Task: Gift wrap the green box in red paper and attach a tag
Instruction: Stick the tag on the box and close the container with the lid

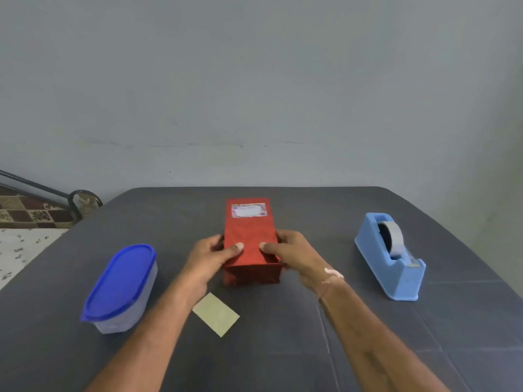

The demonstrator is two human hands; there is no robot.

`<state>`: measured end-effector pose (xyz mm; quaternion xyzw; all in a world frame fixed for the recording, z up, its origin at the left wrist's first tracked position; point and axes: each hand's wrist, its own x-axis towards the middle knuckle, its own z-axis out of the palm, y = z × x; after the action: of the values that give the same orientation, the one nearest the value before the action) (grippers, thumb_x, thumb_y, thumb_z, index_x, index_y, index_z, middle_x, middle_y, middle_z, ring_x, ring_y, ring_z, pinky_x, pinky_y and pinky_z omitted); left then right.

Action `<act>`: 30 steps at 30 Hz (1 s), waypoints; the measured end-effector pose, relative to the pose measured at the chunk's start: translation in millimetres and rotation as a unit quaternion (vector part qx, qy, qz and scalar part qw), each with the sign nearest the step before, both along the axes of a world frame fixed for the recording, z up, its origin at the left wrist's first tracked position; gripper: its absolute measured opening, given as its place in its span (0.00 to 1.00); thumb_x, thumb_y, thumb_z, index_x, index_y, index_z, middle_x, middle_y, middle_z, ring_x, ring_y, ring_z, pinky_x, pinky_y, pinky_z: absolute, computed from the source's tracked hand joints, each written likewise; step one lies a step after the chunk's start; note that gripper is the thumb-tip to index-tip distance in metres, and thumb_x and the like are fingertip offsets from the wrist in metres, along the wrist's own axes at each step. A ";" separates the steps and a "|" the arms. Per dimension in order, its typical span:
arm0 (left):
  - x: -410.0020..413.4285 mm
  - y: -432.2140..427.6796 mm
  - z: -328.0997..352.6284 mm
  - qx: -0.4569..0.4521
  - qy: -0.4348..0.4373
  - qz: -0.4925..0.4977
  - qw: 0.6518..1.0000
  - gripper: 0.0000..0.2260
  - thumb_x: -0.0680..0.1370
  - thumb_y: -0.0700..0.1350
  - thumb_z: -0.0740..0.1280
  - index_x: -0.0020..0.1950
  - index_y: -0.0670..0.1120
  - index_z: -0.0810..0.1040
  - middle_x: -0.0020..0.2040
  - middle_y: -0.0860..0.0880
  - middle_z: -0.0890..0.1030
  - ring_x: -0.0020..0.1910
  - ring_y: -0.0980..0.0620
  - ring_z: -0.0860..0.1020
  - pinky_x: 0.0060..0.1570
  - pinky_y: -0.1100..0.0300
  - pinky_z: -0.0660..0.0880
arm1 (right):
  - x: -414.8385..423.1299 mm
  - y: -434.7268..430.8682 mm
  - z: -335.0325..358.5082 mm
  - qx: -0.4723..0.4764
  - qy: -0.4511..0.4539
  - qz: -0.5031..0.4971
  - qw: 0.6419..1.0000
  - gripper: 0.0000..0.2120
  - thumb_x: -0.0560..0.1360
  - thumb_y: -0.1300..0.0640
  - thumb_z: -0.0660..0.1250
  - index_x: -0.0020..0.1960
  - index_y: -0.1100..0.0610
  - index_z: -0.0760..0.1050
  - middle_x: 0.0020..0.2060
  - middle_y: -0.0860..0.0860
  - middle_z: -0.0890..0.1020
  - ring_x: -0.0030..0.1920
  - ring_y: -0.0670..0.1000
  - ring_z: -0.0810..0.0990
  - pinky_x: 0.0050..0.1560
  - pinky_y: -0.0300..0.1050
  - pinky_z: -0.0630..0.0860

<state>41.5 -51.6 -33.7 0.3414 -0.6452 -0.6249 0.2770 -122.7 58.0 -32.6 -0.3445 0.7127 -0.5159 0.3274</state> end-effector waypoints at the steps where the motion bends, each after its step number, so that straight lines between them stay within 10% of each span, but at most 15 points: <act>1: 3.4 -16.4 4.8 -0.002 -0.003 0.025 1.000 0.10 0.77 0.37 0.73 0.57 0.44 0.83 0.49 0.47 0.87 0.39 0.60 0.85 0.37 0.71 0.78 | 3.4 -18.6 2.0 -0.001 -0.017 0.021 1.000 0.11 0.78 0.61 0.72 0.59 0.56 0.82 0.49 0.50 0.87 0.38 0.43 0.84 0.33 0.34 0.75; 9: 17.2 -92.8 -9.4 -0.023 -0.078 0.149 0.985 0.14 0.76 0.35 0.74 0.61 0.42 0.81 0.53 0.44 0.84 0.49 0.48 0.82 0.45 0.66 0.75 | 19.2 -117.2 -24.9 0.034 -0.099 0.061 0.993 0.19 0.77 0.59 0.73 0.68 0.58 0.78 0.58 0.53 0.85 0.55 0.54 0.86 0.57 0.57 0.83; 15: -20.0 -70.1 -3.6 -0.333 -0.182 0.240 0.893 0.26 0.73 0.54 0.77 0.69 0.49 0.77 0.64 0.45 0.79 0.66 0.42 0.75 0.67 0.45 0.71 | -3.4 -64.7 -7.2 -0.001 0.011 0.000 1.000 0.36 0.76 0.44 0.74 0.79 0.55 0.66 0.74 0.52 0.72 0.71 0.50 0.74 0.67 0.52 0.77; 19: -75.1 -6.1 -1.9 -0.160 -0.025 0.096 0.982 0.25 0.76 0.56 0.75 0.70 0.50 0.74 0.68 0.51 0.77 0.65 0.51 0.75 0.66 0.51 0.73 | -24.6 14.9 10.7 -0.038 0.106 -0.021 0.993 0.33 0.76 0.43 0.74 0.77 0.51 0.69 0.72 0.48 0.75 0.71 0.45 0.73 0.70 0.42 0.71; 25: -145.7 81.8 -23.9 -0.022 -0.026 -0.091 0.995 0.36 0.76 0.57 0.73 0.79 0.46 0.65 0.76 0.46 0.70 0.70 0.50 0.73 0.63 0.50 0.77 | -70.0 133.3 9.6 -0.123 0.309 -0.273 0.903 0.26 0.74 0.41 0.73 0.70 0.46 0.75 0.65 0.39 0.77 0.67 0.40 0.72 0.67 0.39 0.70; 30: -193.7 135.7 -34.1 0.058 -0.025 -0.215 0.975 0.52 0.65 0.63 0.75 0.83 0.47 0.56 0.82 0.48 0.60 0.76 0.51 0.66 0.68 0.50 0.74 | -124.4 197.3 -6.6 -0.103 -0.030 -0.295 0.949 0.24 0.81 0.42 0.66 0.72 0.54 0.74 0.68 0.47 0.78 0.69 0.50 0.75 0.66 0.46 0.72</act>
<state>-152.2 84.0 -67.7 0.2256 -0.6728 -0.6975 0.0999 -247.2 255.3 -39.2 -0.1351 0.7154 -0.6702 0.1444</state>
